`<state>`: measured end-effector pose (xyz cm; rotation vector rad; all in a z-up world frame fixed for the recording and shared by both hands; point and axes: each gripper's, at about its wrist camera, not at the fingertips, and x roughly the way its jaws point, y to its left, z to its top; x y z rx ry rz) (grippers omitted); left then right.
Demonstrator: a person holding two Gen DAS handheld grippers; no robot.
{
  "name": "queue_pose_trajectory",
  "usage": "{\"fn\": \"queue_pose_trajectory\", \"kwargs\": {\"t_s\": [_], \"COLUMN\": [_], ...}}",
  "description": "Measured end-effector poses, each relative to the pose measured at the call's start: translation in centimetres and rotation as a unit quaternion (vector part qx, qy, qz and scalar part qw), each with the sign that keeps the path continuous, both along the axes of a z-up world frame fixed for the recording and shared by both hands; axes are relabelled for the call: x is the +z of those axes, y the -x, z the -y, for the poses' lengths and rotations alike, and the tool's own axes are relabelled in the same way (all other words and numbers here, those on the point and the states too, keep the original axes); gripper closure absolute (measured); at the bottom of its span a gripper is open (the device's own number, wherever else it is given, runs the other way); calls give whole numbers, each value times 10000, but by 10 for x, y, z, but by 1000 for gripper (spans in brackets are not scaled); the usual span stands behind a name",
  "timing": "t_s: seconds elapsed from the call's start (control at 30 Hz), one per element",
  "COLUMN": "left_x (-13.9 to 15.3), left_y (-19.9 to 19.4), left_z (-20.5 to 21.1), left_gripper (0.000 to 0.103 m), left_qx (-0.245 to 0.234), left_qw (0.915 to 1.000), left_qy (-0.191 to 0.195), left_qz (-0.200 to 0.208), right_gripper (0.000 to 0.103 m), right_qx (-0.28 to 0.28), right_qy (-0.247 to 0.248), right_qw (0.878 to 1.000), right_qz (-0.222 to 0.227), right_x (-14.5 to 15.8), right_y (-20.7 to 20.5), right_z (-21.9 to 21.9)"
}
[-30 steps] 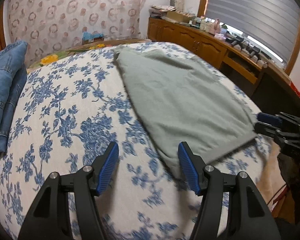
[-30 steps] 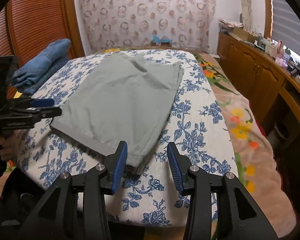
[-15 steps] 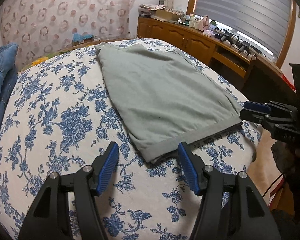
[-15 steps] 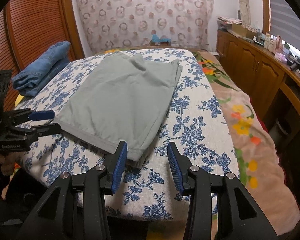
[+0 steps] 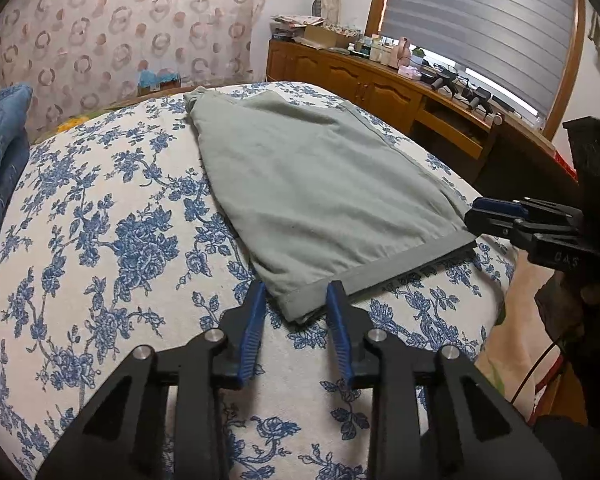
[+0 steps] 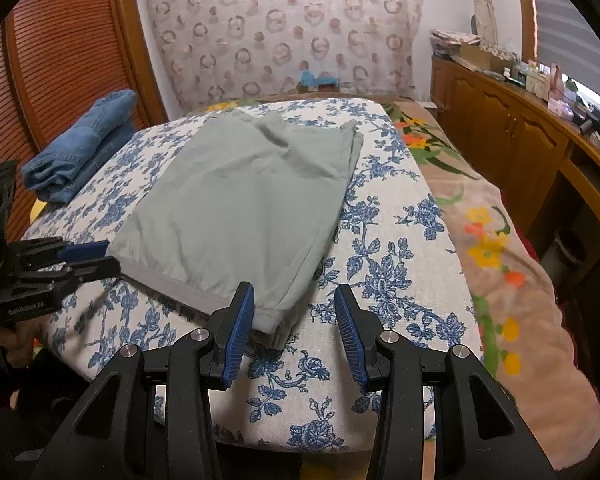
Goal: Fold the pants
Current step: 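Bring both open grippers to the hem of the folded shirt, then grasp the hem with both grippers and lift it toward the collar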
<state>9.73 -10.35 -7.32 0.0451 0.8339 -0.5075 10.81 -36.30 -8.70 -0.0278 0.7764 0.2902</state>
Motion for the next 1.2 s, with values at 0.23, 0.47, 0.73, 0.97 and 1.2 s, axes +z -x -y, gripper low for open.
{"fn": "queue_pose_trajectory", "kwargs": {"t_s": [0.23,0.47,0.73,0.97,1.2], "left_x": [-1,-2,-2,-1,-2], "left_y": [1,4,3,6,3], "left_z": [-1,-2,-2,10,6], "left_gripper": [73,78,80,67,87], "left_qx": [-24,-64,-28,-81,12], "left_qw": [10000,9999,9999,9998,9997], "left_qy": [15,88,143,-83,-70], "left_qz": [43,96,62,176,216], "right_gripper": [61,61,60,75,93], "right_qx": [-77,-44,80,255,407], "right_qy": [-30,-82,-93,-70,-373], "right_qw": [9998,9998,9998,9996,9984], "right_qz": [-166,-159,-170,-112,-156], "right_x": [-12,-10,-13,-15,-15], "right_y": [-6,-5,-5,-1,-2], "right_z": [0,-4,-15,-24,-23]}}
